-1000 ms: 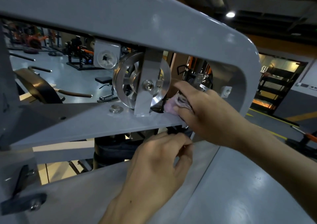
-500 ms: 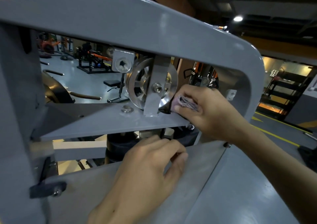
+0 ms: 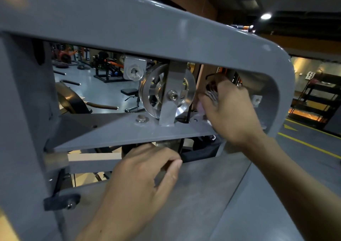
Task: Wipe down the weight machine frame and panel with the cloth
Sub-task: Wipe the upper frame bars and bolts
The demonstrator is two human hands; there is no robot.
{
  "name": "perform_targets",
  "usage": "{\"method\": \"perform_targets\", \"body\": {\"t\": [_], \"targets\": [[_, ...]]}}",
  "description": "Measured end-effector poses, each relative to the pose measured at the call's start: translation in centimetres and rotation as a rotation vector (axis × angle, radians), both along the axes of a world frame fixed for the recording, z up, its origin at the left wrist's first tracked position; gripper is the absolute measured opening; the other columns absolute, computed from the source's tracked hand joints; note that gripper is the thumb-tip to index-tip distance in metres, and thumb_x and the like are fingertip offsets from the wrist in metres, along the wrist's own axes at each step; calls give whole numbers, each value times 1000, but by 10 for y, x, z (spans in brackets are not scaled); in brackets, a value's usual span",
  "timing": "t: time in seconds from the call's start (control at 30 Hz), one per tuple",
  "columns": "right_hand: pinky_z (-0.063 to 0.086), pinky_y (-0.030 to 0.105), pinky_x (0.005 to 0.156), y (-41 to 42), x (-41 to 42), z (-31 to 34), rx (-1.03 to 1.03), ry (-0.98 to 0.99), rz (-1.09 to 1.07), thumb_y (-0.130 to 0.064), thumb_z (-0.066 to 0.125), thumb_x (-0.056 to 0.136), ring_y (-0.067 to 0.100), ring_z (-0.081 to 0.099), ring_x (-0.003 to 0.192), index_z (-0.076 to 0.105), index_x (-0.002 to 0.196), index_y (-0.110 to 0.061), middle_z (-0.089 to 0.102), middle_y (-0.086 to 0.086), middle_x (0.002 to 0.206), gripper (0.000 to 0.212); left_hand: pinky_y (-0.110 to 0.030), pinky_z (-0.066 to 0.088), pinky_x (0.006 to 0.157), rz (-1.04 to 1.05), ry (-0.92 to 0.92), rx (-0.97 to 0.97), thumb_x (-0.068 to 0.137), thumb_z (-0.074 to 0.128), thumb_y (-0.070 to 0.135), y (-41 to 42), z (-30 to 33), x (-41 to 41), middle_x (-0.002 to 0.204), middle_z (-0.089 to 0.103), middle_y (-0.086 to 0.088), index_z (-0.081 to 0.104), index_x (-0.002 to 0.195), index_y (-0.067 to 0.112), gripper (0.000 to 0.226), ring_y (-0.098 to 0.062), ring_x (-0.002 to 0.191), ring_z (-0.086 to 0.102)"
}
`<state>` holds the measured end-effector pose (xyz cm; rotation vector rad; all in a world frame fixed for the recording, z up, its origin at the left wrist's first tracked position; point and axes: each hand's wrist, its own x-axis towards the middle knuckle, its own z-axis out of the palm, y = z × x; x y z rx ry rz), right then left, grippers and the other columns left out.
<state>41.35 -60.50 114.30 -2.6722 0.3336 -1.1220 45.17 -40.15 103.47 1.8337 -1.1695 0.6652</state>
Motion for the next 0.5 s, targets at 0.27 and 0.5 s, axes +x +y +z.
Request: {"method": "perform_targets", "body": {"t": [0.27, 0.5], "targets": [[51, 34, 99, -13, -24, 10, 835, 250, 484, -41, 65, 88, 15, 71, 96, 72, 105, -23, 76, -2, 98, 25, -18, 41, 70, 46, 18, 0, 97, 55, 39, -3, 2, -3, 80, 61, 24, 67, 87, 32, 17, -1, 77, 55], [62, 38, 86, -6, -11, -8, 475, 72, 424, -18, 83, 84, 12, 76, 87, 64, 96, -16, 78, 0, 91, 22, -19, 40, 69, 141, -16, 21, 99, 54, 39, -15, 2, -9, 81, 60, 24, 67, 88, 31, 19, -3, 76, 53]]}}
